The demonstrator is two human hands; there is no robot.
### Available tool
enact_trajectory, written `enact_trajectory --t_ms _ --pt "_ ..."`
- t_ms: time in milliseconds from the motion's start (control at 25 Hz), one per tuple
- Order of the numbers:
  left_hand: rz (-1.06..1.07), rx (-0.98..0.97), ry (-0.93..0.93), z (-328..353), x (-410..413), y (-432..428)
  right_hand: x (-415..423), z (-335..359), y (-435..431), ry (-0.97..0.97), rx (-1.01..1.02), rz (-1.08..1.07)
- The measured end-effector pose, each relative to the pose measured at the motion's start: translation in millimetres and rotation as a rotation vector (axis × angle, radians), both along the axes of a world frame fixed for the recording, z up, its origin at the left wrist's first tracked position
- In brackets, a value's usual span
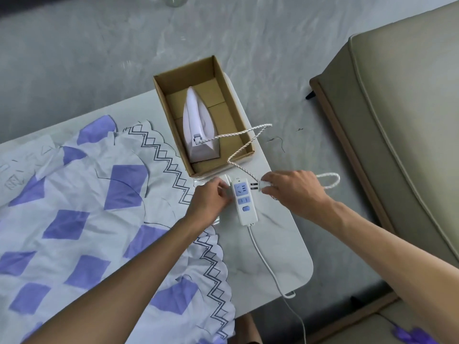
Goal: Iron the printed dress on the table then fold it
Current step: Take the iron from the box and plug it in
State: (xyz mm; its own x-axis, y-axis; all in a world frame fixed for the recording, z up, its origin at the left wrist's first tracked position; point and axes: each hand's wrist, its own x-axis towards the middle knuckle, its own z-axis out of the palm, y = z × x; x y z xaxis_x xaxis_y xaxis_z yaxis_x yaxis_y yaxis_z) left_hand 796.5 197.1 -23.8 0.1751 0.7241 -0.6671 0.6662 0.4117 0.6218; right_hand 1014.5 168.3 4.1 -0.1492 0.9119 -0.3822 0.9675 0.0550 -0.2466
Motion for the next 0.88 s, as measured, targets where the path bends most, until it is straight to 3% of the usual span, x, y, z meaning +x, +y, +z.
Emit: enact_trajectory --t_ms 120,240,320,440,560,640,880 --pt "-0.065 -0.01 0.104 -35.3 16.1 -25.0 2.3 -21.3 10.7 -0.241 0.067 0.19" --pt "-0.109 0.141 0.05 -67.7 25.9 -37.6 9.8 -24.0 19.6 -0.086 0.456 0.131" --pt "-0.156 0.18 0.073 -80.5 25.7 -37.3 12.9 -26.2 14.3 0.025 0.611 0.337" --pt "-0.147 0.15 0.016 -87.5 24.5 -32.5 15.6 -50.8 4.7 0.042 0.369 0.614" --pt "-0.093 0.106 -0.058 -89.5 19.6 -28.3 11.4 -66.3 14.1 -0.194 0.008 0.423" --pt "-0.035 0.087 -0.105 -93.0 16.4 -26.0 2.1 -68.9 18.0 -0.284 -0.004 0.355" --pt "0.16 0.027 -0.213 -98.6 16.3 -20.2 -20.7 -83.4 25.3 -0.263 -0.017 0.333"
